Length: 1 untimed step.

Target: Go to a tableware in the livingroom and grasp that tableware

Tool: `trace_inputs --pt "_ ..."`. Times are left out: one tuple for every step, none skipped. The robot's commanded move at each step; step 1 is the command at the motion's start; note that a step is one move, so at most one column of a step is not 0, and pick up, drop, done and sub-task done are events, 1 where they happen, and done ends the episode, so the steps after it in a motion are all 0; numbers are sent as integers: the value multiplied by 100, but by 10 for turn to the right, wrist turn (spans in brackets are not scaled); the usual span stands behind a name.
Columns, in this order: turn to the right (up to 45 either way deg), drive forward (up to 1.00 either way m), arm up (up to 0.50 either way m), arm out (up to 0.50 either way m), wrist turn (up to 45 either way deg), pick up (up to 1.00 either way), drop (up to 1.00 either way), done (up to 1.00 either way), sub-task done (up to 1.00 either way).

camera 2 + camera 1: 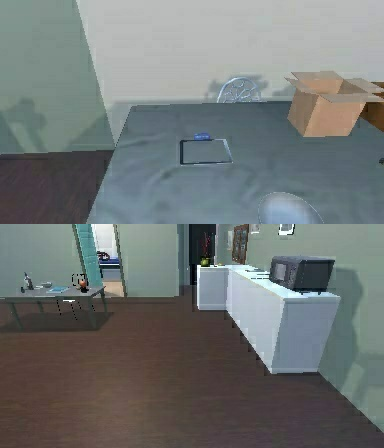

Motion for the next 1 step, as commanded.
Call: trace_inputs --pt "-450 0 0 0 0 0 0 0 0"
